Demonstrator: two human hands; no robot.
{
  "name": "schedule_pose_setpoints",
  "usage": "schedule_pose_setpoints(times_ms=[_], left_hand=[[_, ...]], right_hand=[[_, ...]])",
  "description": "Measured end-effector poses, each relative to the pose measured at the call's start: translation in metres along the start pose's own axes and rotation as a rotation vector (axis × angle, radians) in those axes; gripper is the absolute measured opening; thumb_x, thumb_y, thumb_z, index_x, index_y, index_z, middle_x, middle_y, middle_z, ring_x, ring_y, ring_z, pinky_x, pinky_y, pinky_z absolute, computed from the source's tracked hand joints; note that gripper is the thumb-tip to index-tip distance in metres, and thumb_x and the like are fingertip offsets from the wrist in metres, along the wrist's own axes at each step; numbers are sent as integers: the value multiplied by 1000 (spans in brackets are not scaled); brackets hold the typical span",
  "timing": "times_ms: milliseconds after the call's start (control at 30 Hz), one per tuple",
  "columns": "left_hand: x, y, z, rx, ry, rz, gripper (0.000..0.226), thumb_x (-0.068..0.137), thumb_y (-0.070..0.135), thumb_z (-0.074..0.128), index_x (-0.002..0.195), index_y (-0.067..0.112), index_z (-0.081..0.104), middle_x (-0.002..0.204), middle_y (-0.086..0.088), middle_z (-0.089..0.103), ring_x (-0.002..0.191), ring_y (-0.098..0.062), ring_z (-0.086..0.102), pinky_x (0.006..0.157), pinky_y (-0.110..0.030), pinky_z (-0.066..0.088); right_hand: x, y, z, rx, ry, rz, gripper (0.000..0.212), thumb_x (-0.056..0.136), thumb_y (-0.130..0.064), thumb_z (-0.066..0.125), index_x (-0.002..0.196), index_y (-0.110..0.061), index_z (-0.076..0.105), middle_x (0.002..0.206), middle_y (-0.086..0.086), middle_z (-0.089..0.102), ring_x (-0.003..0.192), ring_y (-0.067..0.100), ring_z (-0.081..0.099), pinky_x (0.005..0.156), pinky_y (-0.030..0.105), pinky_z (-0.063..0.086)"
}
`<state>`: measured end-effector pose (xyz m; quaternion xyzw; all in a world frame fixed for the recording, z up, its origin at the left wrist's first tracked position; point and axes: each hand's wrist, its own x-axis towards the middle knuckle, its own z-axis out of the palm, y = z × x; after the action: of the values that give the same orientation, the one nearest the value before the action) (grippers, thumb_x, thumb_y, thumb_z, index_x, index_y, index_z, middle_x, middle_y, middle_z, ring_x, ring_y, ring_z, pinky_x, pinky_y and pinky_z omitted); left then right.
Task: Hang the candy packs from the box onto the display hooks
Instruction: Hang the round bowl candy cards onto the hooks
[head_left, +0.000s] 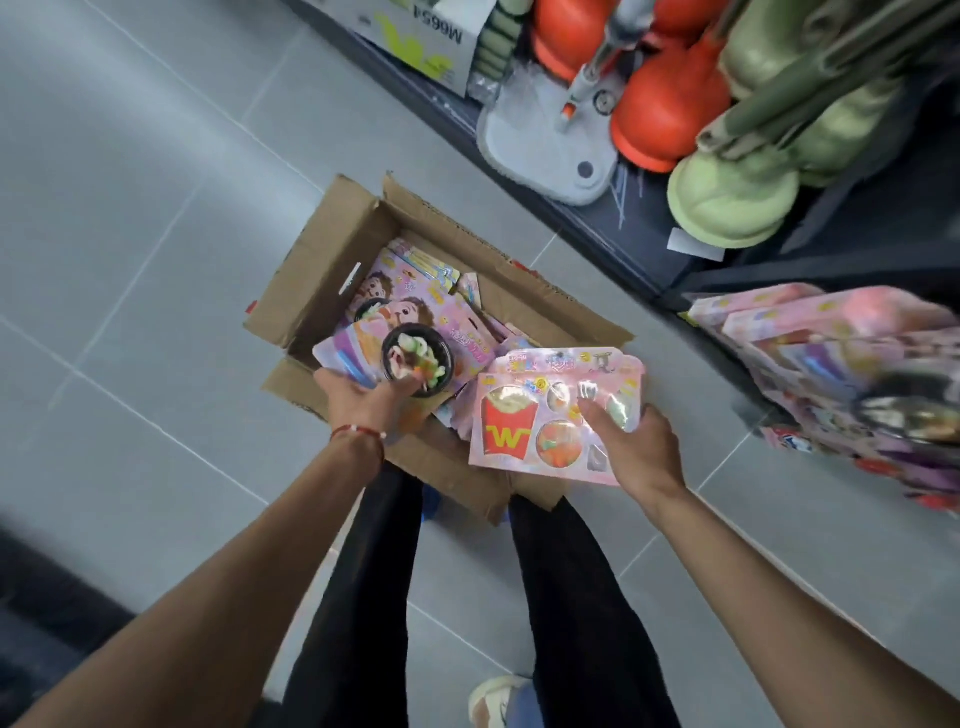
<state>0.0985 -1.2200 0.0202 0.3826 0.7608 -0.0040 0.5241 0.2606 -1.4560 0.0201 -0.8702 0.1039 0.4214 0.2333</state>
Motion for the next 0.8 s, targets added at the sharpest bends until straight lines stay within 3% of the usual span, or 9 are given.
schedule_pose_setpoints(times_ms=[133,200,300,400,467,533,600,700,800], left_hand=[[-66,30,-23,-37,4,123,66,73,5,87,119,10,40,107,-6,64,81,-16,67,57,-41,63],[-98,47,-35,-108,-52,161,64,75,-4,83,124,2,44,107,-11,66,70,-8,71,46,-30,58],[-144,64,-54,-165,-151,254,66,73,-11,81,130,-4,47,114,-14,69,90,-20,74,50,-20,55],[-184,77,-74,-185,-215,324,71,73,-8,83,132,5,46,119,-8,68,93,-14,71,69,-27,62],[-207,88,-86,-173,-280,392,72,71,-2,88,129,9,46,119,-7,70,102,-19,72,85,-40,61],[-229,103,-97,-184,-359,445,74,72,0,88,132,7,46,120,-8,70,102,-21,73,84,-42,61],[-252,121,-106,-212,-419,483,73,75,-1,84,135,4,43,122,-9,69,97,-17,73,79,-34,62],[-285,147,-117,-218,-517,561,72,76,4,85,136,6,45,124,-10,69,109,-22,71,88,-37,61],[-318,170,-125,-232,-626,627,71,76,4,85,136,7,48,120,-8,71,111,-25,71,87,-37,61]], right_hand=[[-52,-13,-37,81,26,3,48,80,-54,80,106,-17,64,99,-4,72,85,15,69,62,26,50],[-77,-16,-54,143,44,-3,46,78,-51,82,106,-18,65,101,-4,73,87,16,71,67,27,53],[-117,-23,-78,275,43,-4,43,78,-43,85,109,-18,67,102,-2,76,86,13,74,66,25,56],[-161,-30,-100,413,81,-23,44,77,-35,88,111,-17,66,103,-1,77,87,14,75,72,31,61],[-194,-35,-113,511,123,-41,45,78,-26,88,114,-13,65,104,0,76,87,13,74,68,24,60],[-227,-39,-124,605,162,-66,47,79,-21,88,117,-11,62,106,0,76,88,12,75,62,18,58],[-258,-43,-136,706,209,-90,48,78,-17,88,118,-10,61,106,2,76,89,15,76,60,18,58],[-300,-49,-153,826,280,-140,48,78,-19,88,118,-15,62,107,0,76,89,13,76,65,23,60],[-337,-56,-174,948,348,-205,46,81,-19,86,121,-16,63,109,0,77,92,13,76,66,22,59]])
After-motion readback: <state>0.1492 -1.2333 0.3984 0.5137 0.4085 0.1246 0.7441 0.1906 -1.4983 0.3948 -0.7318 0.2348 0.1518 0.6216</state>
